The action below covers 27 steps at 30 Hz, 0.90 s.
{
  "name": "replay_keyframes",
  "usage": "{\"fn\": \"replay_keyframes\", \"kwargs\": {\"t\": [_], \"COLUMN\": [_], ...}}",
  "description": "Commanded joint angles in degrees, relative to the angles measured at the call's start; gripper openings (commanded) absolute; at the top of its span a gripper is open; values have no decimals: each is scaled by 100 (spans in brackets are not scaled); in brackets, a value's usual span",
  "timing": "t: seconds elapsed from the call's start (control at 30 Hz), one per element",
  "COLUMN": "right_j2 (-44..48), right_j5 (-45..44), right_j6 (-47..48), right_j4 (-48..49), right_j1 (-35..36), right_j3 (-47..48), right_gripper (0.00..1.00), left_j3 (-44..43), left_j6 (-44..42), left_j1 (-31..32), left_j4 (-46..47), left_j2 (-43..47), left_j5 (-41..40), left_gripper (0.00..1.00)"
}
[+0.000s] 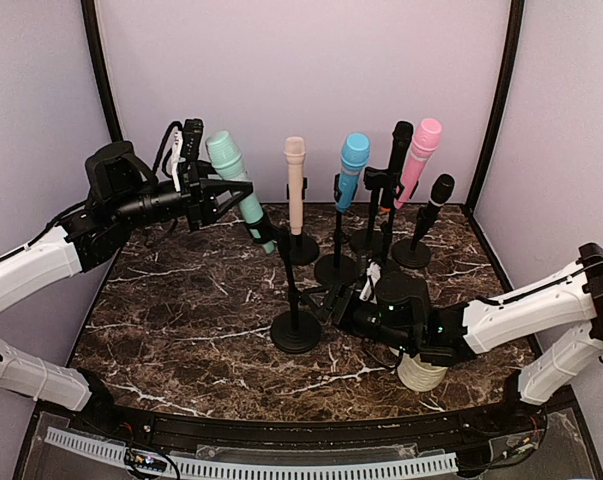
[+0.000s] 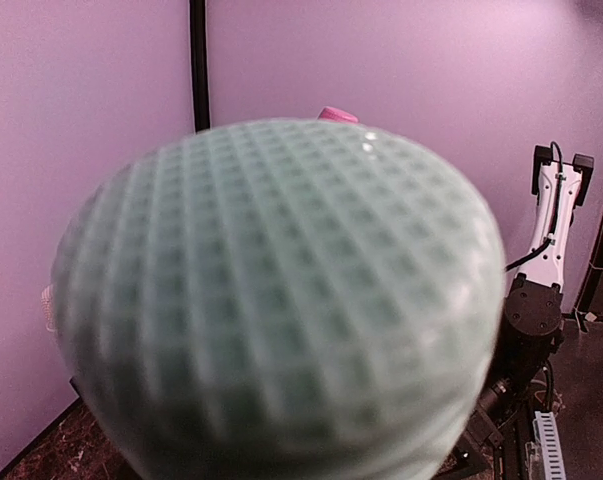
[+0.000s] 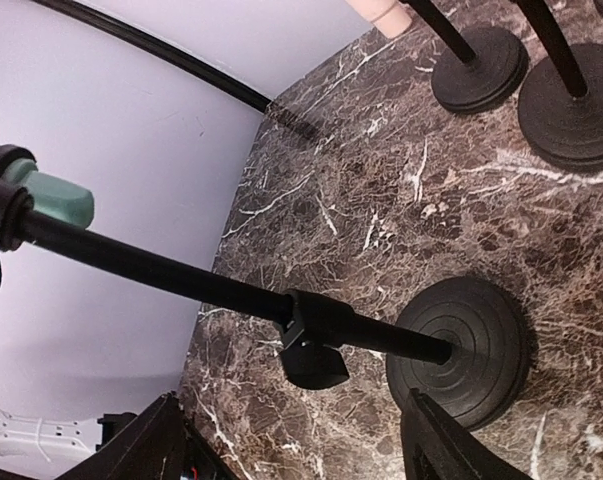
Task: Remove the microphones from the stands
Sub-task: Unscrew the knob on the stand of the microphone stand.
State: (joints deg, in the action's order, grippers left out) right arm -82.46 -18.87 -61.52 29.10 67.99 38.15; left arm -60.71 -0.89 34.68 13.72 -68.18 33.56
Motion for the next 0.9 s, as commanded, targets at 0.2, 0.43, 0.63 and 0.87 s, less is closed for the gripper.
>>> {"fn": "replay_keyframes", "kwargs": {"t": [0.2,0.43,0.63,0.87], "right_j2": [-604,-874,-1101,-1273], "right_j5": [494,555,687,727], "right_j6": [-865,-906,-840,-859], "right_j4": [869,1271,1482,1803], "right_j1": [-253,-385,-418,-431], "right_j3": [81,76,229,209], "right_gripper": [68,64,60,53], "left_j3": [261,266,266,264], "left_j6": [-500,-509,-527,-535], "left_j1": [-14,-6,-5,-5], "left_j4": [-947,-950,-958,-966], "left_j2": [-83,-81,-89,-103], "left_j5": [-227,-230,-256,-262], "left_gripper": [22,22,22,22]}}
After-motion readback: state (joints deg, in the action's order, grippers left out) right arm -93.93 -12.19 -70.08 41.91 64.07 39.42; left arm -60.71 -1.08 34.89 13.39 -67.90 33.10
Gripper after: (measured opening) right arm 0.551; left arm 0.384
